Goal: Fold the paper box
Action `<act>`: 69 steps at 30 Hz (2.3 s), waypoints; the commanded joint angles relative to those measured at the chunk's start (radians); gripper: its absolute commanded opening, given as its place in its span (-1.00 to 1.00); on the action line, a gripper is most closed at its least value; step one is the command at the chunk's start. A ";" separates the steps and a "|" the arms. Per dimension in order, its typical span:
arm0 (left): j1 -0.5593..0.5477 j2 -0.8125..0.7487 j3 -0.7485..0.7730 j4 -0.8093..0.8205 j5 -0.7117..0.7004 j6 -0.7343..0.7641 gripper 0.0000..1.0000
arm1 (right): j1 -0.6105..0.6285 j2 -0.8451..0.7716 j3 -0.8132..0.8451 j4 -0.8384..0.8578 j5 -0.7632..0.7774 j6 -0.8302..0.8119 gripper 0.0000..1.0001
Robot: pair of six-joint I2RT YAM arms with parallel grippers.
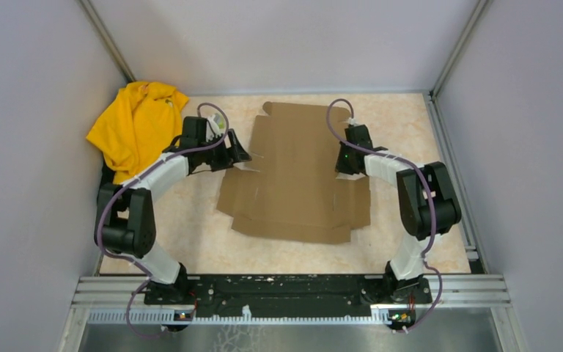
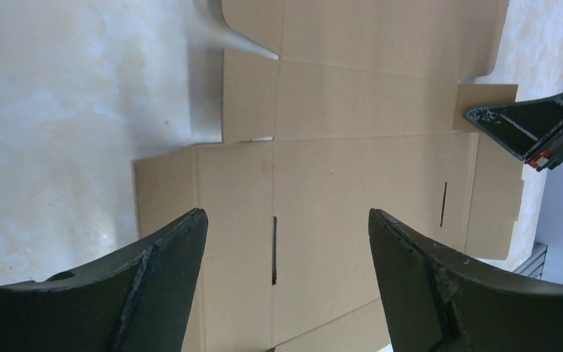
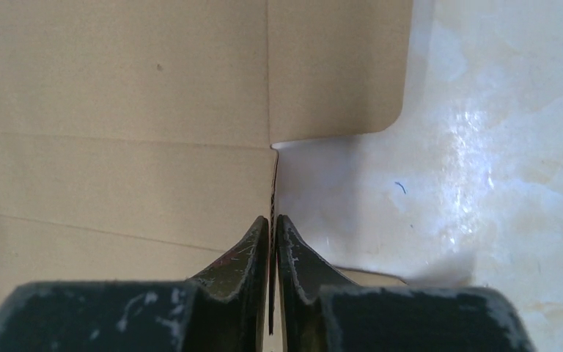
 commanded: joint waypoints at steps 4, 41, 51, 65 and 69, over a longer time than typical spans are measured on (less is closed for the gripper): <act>0.057 0.081 0.088 0.033 0.022 -0.009 0.53 | 0.007 0.024 0.096 0.066 -0.114 -0.119 -0.37; -0.015 0.372 0.319 -0.050 -0.119 0.085 -1.00 | -0.144 0.056 0.204 -0.189 -0.126 -0.223 -1.00; -0.060 0.364 0.332 -0.028 -0.071 0.080 -1.00 | -0.134 0.068 0.213 -0.163 -0.213 -0.215 -1.00; -0.094 0.356 0.345 -0.027 -0.049 0.063 -1.00 | -0.078 0.078 0.266 -0.175 -0.224 -0.203 -1.00; -0.113 0.366 0.345 -0.018 -0.038 0.061 -1.00 | -0.057 0.100 0.282 -0.176 -0.220 -0.200 -1.00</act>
